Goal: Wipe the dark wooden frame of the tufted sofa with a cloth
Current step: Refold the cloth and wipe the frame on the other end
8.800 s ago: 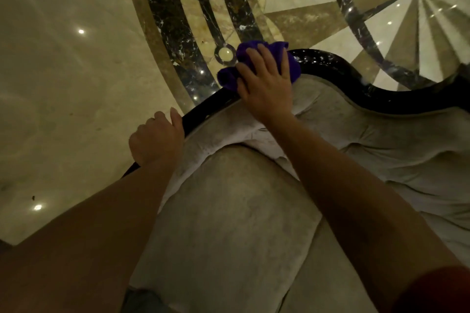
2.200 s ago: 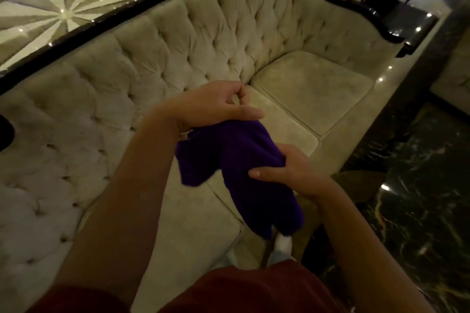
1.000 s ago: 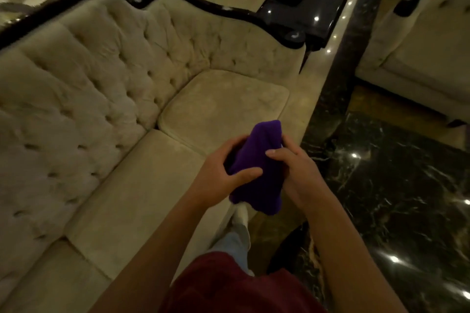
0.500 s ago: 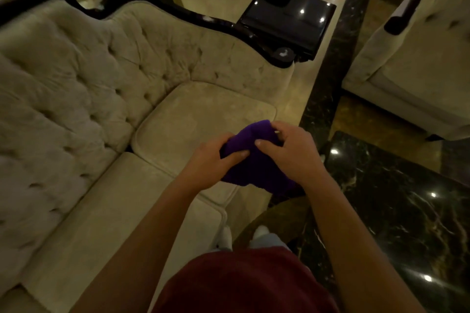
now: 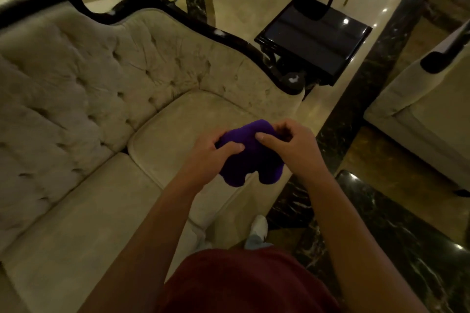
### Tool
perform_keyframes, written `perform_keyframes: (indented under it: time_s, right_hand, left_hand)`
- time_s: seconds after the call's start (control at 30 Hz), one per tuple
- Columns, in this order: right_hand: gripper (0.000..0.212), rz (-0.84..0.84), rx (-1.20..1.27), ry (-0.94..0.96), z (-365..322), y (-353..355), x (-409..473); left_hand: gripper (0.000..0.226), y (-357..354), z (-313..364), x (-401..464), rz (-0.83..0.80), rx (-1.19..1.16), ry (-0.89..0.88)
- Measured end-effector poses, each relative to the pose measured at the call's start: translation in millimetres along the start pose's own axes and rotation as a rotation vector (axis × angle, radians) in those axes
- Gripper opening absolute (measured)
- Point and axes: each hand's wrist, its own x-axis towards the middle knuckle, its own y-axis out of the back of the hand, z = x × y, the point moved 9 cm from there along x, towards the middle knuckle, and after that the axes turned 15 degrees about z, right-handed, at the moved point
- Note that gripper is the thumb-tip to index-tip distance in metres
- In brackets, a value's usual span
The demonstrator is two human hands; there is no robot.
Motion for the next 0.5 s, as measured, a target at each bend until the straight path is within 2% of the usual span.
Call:
perform_keyframes:
  time_s: [0.1, 0.17, 0.3, 0.37, 0.43, 0.47, 0.5]
  right_hand:
    - [0.034, 0.007, 0.124, -0.062, 23.1, 34.8, 27.7]
    - [0.038, -0.051, 0.230, -0.161, 39.3, 44.1, 37.9]
    - [0.069, -0.213, 0.728, -0.634, 72.1, 31.7, 41.3]
    - [0.053, -0.239, 0.868, -0.777, 83.8, 23.5, 30.9]
    - [0.028, -0.171, 1.047, -0.915, 89.8, 20.4, 26.8]
    - [0.031, -0.117, 1.043, -0.918, 96.3, 21.6, 28.2]
    - [0.028, -0.136, 1.008, -0.909, 102.8, 15.7, 32.0]
  left_hand:
    - [0.017, -34.9, 14.8, 11.4, -0.015, -0.079, 0.027]
    - [0.026, -55.2, 19.1, 19.7, -0.061, -0.222, 0.082]
    - [0.036, -89.4, 18.4, 40.3, -0.159, -0.600, 0.303]
    - [0.030, -99.6, 15.5, 47.6, -0.196, -0.573, 0.349]
    - [0.029, -108.3, 10.1, 62.9, -0.210, -0.389, 0.337]
    - [0.030, -110.1, 6.5, 72.4, -0.198, -0.275, 0.310]
    - [0.032, -110.7, 3.2, 83.8, -0.169, -0.164, 0.275]
